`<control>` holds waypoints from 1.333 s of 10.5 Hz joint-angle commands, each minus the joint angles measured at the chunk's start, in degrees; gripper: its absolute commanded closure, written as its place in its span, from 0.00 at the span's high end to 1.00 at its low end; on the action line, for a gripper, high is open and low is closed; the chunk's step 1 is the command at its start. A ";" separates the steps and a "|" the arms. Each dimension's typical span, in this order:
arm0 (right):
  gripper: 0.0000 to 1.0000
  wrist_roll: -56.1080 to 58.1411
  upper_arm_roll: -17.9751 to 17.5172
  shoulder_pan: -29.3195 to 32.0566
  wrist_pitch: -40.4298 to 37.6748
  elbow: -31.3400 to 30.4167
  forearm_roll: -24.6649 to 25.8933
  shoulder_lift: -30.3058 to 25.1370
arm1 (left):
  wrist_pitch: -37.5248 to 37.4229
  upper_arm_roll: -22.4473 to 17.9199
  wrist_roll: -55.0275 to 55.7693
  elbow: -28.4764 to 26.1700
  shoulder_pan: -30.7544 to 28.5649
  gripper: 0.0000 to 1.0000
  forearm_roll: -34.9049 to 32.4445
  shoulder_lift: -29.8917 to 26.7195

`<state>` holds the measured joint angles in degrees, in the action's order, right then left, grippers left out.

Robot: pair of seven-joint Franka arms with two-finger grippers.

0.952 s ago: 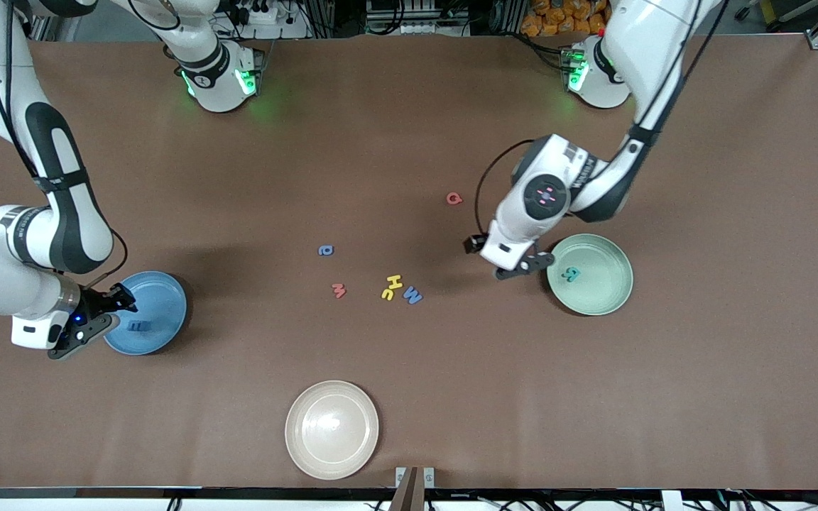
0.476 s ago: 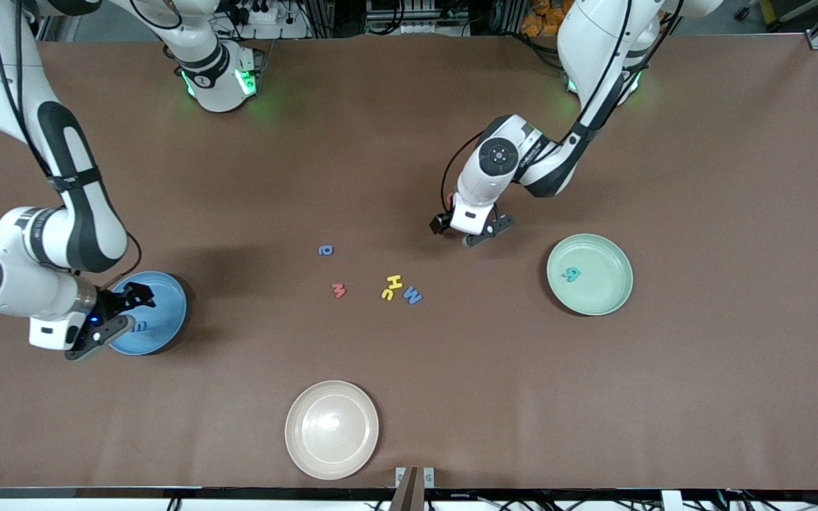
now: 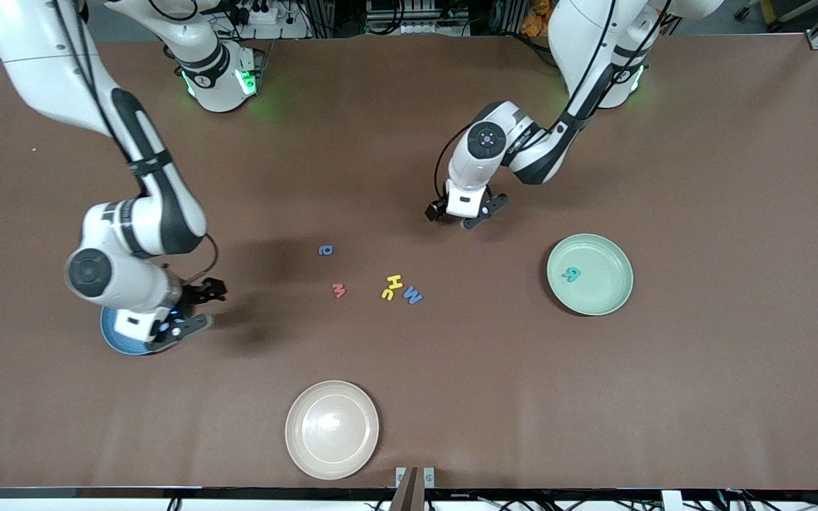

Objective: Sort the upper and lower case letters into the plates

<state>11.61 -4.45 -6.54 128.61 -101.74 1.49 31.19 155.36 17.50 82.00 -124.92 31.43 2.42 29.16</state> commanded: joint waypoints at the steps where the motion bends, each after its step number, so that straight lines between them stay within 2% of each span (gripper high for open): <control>1: 1.00 -10.43 0.49 -6.88 0.50 -0.23 -0.08 -1.32 | 0.65 -0.36 1.14 -2.17 1.00 1.00 0.92 -1.92; 3: 1.00 -18.77 0.49 -12.51 1.63 1.28 0.01 1.40 | 0.56 -0.45 0.36 -2.43 0.74 0.89 -0.39 -1.83; 5: 1.00 -24.85 0.49 -15.42 4.45 2.59 0.01 4.47 | 0.47 -0.45 0.17 -2.52 0.21 0.87 -3.64 -1.83; 6: 1.00 -27.49 0.49 -16.74 4.63 3.73 0.09 5.97 | 0.30 -0.45 0.17 -2.61 0.21 0.78 -3.74 -1.83; 9: 1.00 -29.80 0.58 -19.21 7.95 5.23 0.71 8.52 | 0.30 -0.36 0.44 -2.43 0.12 0.32 -3.74 -1.74; 11: 1.00 -29.89 0.58 -20.00 9.73 5.76 0.36 9.76 | 0.21 -0.36 0.88 -2.43 0.12 0.15 -3.74 -1.83; 13: 1.00 -30.06 0.58 -20.27 9.82 5.76 0.44 10.38 | -1.27 -0.54 0.27 -1.73 -0.58 0.13 -3.74 -2.53; 14: 1.00 -30.07 0.58 -20.27 10.78 5.76 0.36 10.64 | -5.38 -0.54 -2.70 -0.86 -2.93 0.13 -3.92 -4.45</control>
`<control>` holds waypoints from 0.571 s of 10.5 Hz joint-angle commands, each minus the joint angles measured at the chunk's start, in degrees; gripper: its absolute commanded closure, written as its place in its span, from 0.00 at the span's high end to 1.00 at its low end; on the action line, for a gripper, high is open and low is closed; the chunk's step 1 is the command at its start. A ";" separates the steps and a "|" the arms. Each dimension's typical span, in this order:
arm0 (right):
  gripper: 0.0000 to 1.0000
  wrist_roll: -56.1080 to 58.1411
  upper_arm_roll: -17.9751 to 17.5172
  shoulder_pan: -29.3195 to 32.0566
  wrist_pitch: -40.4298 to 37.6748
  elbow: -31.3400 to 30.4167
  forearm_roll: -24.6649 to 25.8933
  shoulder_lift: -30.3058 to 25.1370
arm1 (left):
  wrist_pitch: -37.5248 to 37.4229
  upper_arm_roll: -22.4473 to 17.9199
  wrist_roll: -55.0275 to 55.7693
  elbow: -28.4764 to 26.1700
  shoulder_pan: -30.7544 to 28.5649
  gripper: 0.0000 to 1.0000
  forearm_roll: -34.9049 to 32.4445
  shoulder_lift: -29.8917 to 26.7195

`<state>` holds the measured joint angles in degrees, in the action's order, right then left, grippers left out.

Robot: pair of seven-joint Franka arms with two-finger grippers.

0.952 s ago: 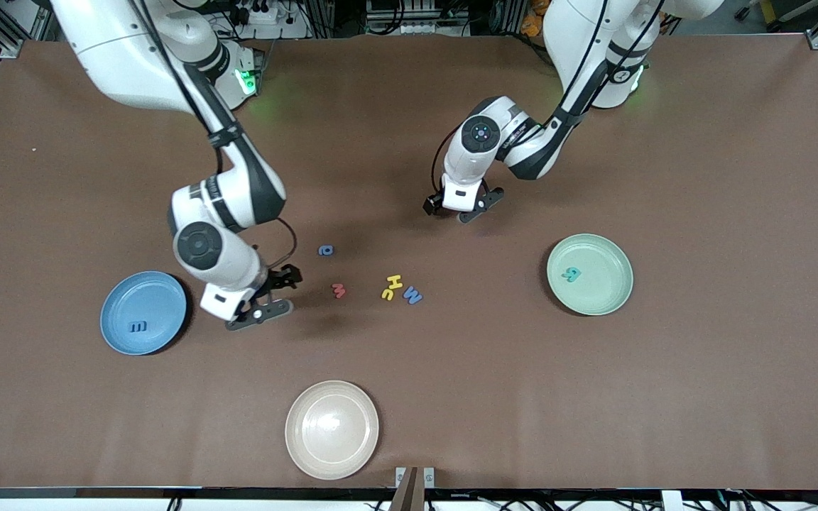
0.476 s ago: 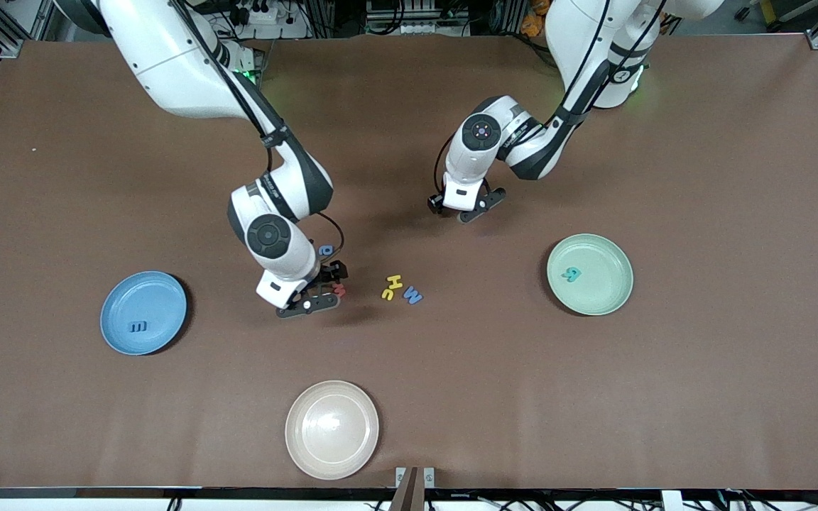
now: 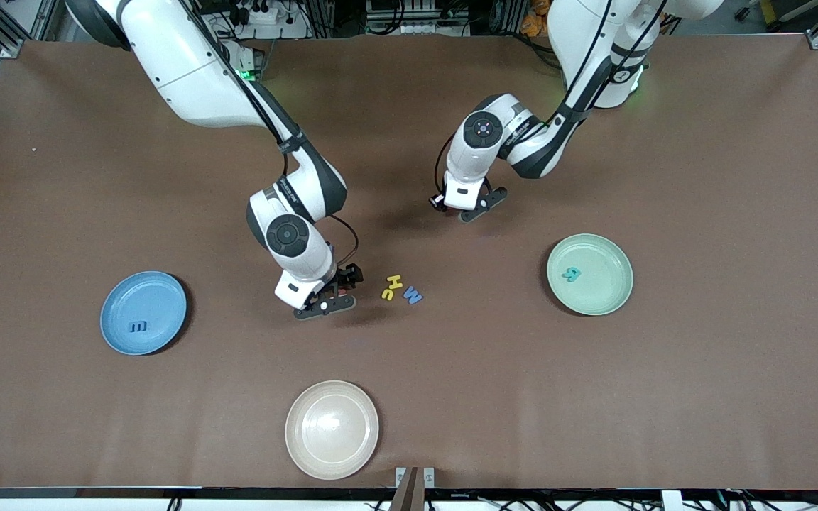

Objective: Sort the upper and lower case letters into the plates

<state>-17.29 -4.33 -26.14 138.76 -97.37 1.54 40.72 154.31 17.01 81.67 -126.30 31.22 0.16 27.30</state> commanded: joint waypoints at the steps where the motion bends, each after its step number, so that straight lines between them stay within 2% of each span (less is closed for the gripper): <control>1: 1.00 -1.17 0.46 -0.67 1.15 1.22 0.14 1.29 | -9.59 -0.05 -8.31 2.36 -6.05 0.13 -1.66 -3.90; 3: 0.99 -1.17 0.46 -0.84 1.16 0.86 0.48 1.56 | -18.21 0.04 -19.12 6.75 -13.00 0.14 -1.66 -4.35; 4: 0.16 -1.17 0.46 -0.93 0.72 0.86 0.57 1.47 | -22.95 -0.05 -25.01 9.20 -16.07 0.14 -1.66 -4.62; 5: 0.00 -1.17 0.46 -0.93 0.54 0.78 0.57 1.47 | -26.48 -0.14 -32.46 10.53 -19.84 0.14 -1.66 -4.71; 6: 0.00 -1.25 0.46 -0.93 0.46 0.43 0.57 1.38 | -27.82 -0.14 -40.37 11.33 -24.58 0.14 -1.74 -4.36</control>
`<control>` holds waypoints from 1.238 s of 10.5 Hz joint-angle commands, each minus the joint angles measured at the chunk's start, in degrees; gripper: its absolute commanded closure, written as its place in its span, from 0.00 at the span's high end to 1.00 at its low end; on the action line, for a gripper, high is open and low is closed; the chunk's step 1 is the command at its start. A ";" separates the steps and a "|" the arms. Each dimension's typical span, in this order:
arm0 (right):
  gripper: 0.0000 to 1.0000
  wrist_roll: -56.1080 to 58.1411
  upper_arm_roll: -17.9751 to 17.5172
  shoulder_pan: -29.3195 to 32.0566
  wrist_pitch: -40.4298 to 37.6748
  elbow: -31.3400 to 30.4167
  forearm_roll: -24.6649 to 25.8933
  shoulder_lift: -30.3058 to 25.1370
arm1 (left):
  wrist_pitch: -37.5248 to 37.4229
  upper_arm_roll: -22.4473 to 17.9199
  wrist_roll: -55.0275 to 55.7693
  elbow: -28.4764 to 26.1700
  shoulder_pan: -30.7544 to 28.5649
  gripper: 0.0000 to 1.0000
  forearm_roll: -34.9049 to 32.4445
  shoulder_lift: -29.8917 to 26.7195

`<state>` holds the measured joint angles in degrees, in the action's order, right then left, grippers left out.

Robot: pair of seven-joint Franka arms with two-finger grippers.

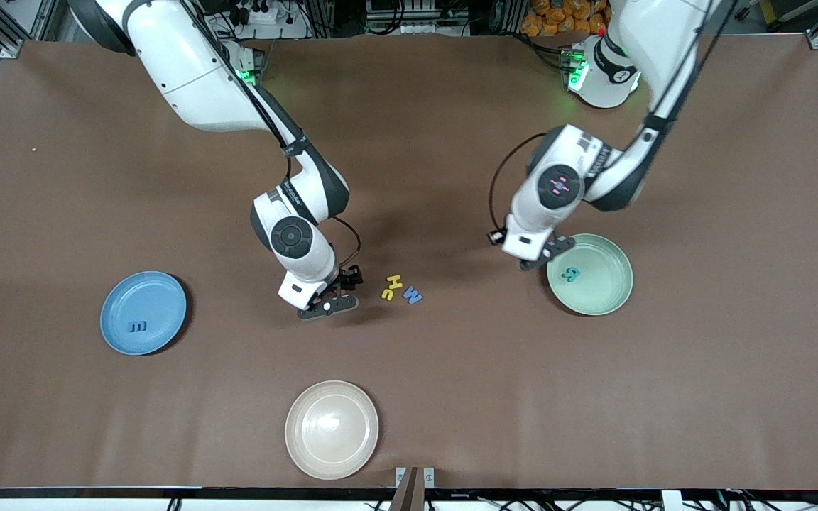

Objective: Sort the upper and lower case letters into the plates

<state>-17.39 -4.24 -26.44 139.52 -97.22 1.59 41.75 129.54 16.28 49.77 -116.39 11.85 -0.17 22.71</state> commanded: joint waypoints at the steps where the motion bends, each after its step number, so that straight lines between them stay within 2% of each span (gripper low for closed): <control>1: 0.00 -1.07 0.37 -0.81 -0.39 0.19 0.51 0.35 | -2.98 0.59 -14.90 1.43 -8.82 0.14 -2.28 0.84; 2: 0.00 -1.07 0.37 -0.81 -0.39 0.19 0.51 0.26 | -2.80 0.68 -17.84 1.34 -11.21 0.15 -3.77 1.54; 3: 0.00 -1.16 0.37 -0.81 -0.39 0.19 0.51 0.17 | -2.54 0.68 -19.00 0.73 -11.84 0.24 -5.87 1.89; 4: 0.00 -1.07 0.37 -0.46 -0.47 0.19 0.51 -0.35 | -2.54 0.68 -19.01 0.73 -11.50 0.39 -6.41 2.85; 5: 0.00 -0.98 0.54 -0.02 -0.82 0.19 0.51 -1.14 | -2.36 0.68 -19.01 0.64 -11.75 0.97 -6.51 3.30; 7: 0.00 1.28 3.25 2.25 -3.89 0.45 0.78 -3.68 | -2.19 0.77 -18.84 1.07 -11.41 1.00 -6.42 3.30; 8: 0.00 6.70 4.92 4.44 -4.51 0.54 0.78 -5.00 | -2.19 0.94 -18.05 1.60 -10.88 1.00 -5.55 3.22; 10: 0.00 18.55 5.73 11.37 -8.01 0.80 0.78 -7.20 | -2.19 3.56 -13.85 4.58 -10.44 1.00 -1.44 3.65; 13: 0.00 33.60 6.17 20.00 -12.08 0.19 1.04 -9.40 | -2.19 3.93 1.93 16.32 -1.24 1.00 -1.23 11.62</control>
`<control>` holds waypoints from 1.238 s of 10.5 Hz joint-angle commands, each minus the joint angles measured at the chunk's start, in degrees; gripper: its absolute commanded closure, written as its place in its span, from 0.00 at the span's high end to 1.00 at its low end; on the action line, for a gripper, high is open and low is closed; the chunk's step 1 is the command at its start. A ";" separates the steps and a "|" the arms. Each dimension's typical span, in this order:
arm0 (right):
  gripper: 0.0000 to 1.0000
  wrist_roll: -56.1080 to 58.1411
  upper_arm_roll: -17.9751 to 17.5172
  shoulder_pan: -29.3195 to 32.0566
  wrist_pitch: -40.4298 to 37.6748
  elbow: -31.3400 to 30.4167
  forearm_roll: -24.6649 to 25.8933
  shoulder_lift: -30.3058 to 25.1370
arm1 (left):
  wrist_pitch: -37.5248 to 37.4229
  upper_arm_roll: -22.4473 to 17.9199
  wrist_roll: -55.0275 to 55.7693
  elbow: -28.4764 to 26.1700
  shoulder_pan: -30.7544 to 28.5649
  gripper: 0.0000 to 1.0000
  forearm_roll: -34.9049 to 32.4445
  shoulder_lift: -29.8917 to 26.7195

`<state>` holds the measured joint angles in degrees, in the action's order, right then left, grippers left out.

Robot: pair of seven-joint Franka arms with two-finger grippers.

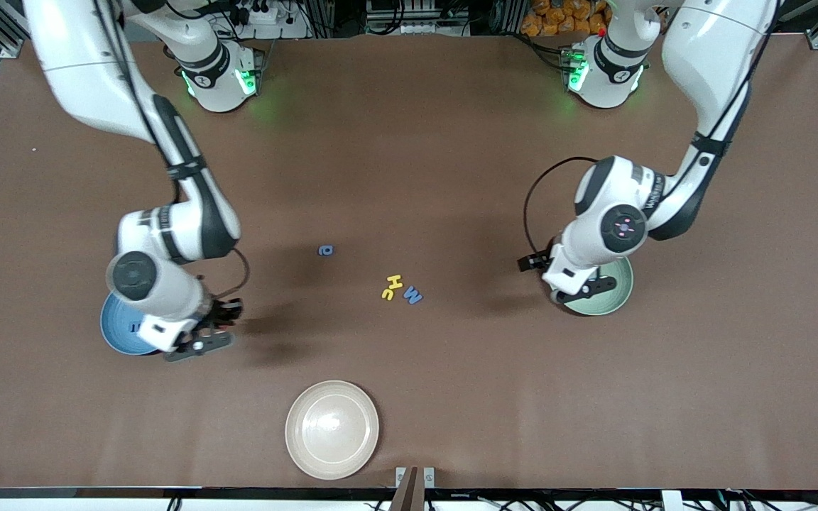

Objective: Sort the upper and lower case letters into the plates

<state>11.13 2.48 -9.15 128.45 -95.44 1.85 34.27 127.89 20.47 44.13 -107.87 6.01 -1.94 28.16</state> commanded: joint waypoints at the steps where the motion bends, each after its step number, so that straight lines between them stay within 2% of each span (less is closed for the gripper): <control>1: 0.00 9.65 -0.46 5.43 -1.70 -1.77 0.70 -2.27 | -0.53 -0.52 14.43 11.76 8.02 1.00 0.01 9.16; 3: 0.00 17.92 -0.55 10.62 -3.29 -1.86 0.61 -2.63 | -0.53 -2.44 24.38 18.19 15.05 1.00 -3.31 13.82; 4: 0.54 19.35 -0.55 12.21 -3.90 -1.86 0.52 -2.72 | -0.53 -4.11 26.60 21.09 18.83 1.00 -4.38 15.85; 5: 1.00 19.36 -0.64 12.48 -3.91 -1.68 0.43 -2.72 | -0.53 -7.25 29.06 24.17 22.95 1.00 -4.39 17.52; 7: 1.00 18.14 -0.81 11.88 -3.74 -1.16 -0.26 -2.54 | 0.43 -14.28 30.05 28.65 31.04 1.00 -4.48 20.16; 8: 1.00 16.05 -0.90 11.18 -3.65 -0.54 -0.36 -2.28 | 1.30 -16.32 28.92 29.46 32.65 1.00 -4.48 20.70; 9: 1.00 12.98 -1.16 10.30 -3.47 -0.02 -0.44 -2.02 | 3.57 -16.60 22.73 29.47 32.66 1.00 -5.08 20.79; 13: 1.00 -9.40 -1.25 1.26 -3.12 0.87 -0.53 -0.96 | 12.36 -16.25 -16.76 29.38 32.58 1.00 -4.91 21.14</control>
<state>9.68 1.15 -4.92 125.38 -94.72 1.45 33.24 137.71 4.61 40.37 -79.81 38.26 -5.88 47.89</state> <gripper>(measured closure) 0.000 0.000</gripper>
